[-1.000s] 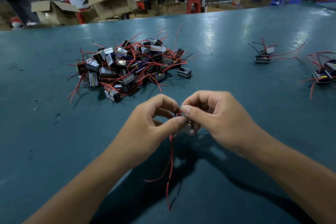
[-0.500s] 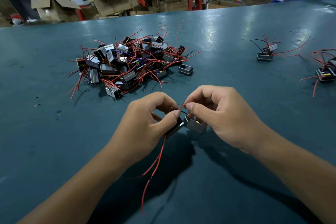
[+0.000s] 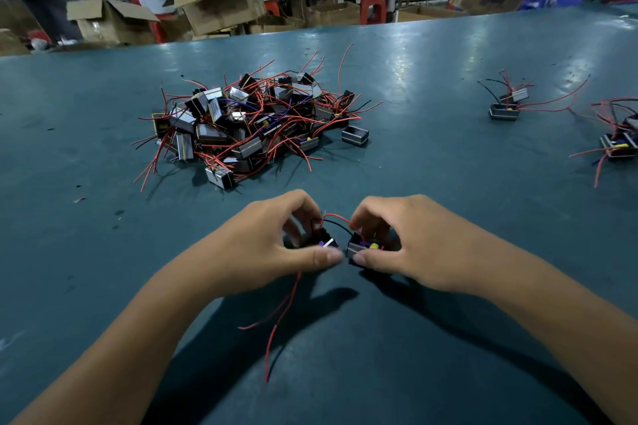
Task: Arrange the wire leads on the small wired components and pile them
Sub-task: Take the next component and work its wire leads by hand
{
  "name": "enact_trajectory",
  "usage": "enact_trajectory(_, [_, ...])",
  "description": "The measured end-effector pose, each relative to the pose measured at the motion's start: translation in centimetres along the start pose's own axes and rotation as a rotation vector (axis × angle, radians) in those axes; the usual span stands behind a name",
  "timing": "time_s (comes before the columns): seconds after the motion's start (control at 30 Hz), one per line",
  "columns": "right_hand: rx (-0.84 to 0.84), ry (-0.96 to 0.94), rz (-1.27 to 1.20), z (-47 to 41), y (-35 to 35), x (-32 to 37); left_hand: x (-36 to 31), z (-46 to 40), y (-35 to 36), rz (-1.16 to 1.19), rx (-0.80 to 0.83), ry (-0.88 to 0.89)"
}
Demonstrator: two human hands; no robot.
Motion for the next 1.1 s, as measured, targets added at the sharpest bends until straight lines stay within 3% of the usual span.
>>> enact_trajectory(0.37, [-0.109, 0.113, 0.195, -0.4, -1.4, -1.9, 0.8, -0.1, -0.3, -0.164, -0.056, -0.010])
enact_trajectory(0.9, [-0.087, 0.150, 0.086, -0.3, -1.3, -1.7, 1.0, -0.5, 0.3, -0.149, -0.031, -0.080])
enact_trajectory(1.1, [-0.089, 0.170, -0.088, 0.1, 0.0, -0.6, 0.7, -0.9, 2.6, 0.150, -0.067, -0.192])
Point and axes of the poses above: each hand's wrist, its own z-axis away from the middle knuckle, its own y-axis out of the palm, x = y × z, the point moved 2 cm from there along -z, towards the middle knuckle, and after that the axes turned 3 degrees about -x, right-handed, at the moved point
